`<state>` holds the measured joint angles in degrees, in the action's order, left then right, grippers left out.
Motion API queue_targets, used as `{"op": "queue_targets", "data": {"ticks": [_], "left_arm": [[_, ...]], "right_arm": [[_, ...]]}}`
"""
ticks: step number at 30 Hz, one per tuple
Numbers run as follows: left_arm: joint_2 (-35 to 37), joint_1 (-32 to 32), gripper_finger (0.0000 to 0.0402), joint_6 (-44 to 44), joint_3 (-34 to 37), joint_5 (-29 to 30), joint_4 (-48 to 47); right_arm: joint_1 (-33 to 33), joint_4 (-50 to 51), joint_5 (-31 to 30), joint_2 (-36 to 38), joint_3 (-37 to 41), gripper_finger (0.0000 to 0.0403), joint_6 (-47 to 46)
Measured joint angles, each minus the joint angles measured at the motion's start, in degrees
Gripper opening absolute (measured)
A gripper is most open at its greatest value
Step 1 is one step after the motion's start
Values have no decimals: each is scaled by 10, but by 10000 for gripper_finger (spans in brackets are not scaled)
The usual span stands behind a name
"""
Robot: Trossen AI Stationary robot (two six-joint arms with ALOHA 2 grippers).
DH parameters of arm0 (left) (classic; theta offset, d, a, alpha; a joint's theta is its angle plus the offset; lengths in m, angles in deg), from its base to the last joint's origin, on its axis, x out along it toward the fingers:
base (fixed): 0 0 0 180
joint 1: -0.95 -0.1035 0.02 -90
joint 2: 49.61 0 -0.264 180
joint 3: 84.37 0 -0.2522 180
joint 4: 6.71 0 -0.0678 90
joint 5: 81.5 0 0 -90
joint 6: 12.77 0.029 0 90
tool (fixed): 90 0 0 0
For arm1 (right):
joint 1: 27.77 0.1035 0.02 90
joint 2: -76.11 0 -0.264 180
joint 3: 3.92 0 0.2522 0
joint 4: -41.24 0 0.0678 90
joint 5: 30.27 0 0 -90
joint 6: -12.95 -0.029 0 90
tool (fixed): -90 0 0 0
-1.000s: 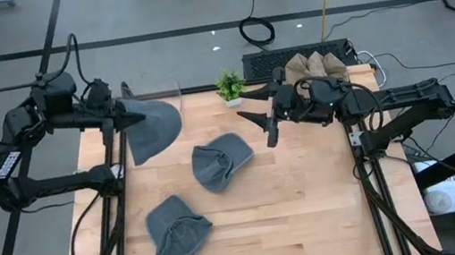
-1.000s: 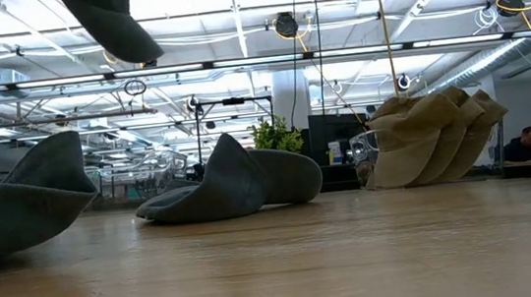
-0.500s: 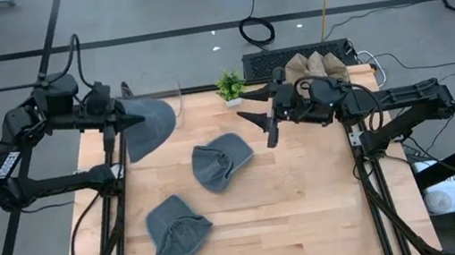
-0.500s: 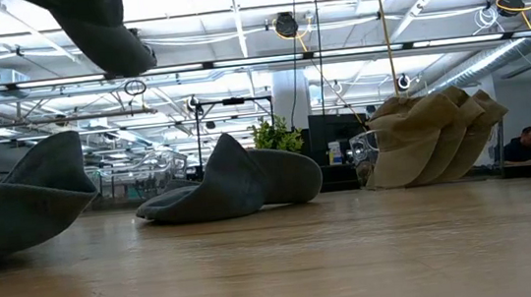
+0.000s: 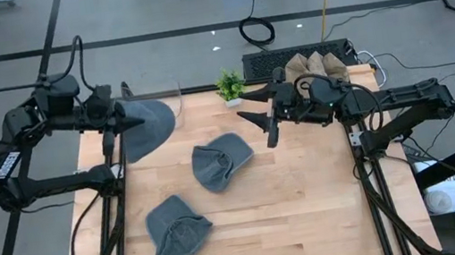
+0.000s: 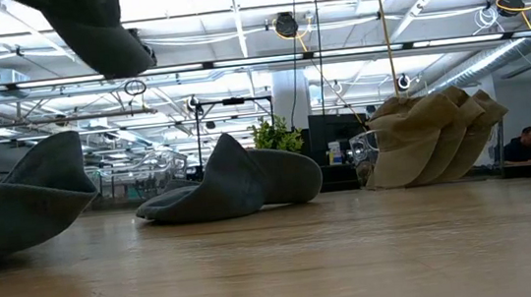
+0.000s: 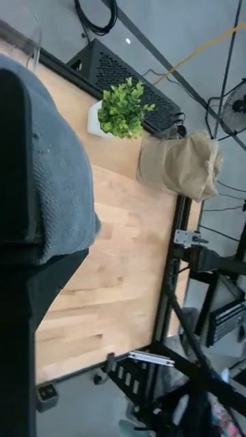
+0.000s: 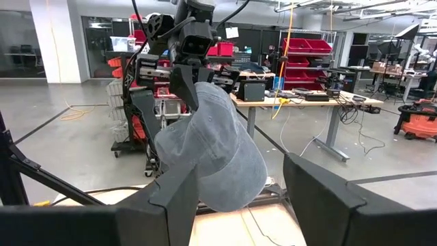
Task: Pick & Place hat
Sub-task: Put the bottom right blue cap into the left transparent bin
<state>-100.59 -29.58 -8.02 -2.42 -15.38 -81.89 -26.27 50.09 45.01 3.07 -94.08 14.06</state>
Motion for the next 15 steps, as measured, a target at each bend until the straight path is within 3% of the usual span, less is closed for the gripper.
{"op": "queue_targets", "data": {"ticks": [4,11,15], "left_arm": [[6,0,1,35,0,39,-34],[7,0,1,96,0,191,-107],[1,-2,1,133,0,216,-107]], "right_arm": [[0,0,0,0,0,196,0],[0,0,-1,0,0,196,0],[0,0,-1,0,0,196,0]]}}
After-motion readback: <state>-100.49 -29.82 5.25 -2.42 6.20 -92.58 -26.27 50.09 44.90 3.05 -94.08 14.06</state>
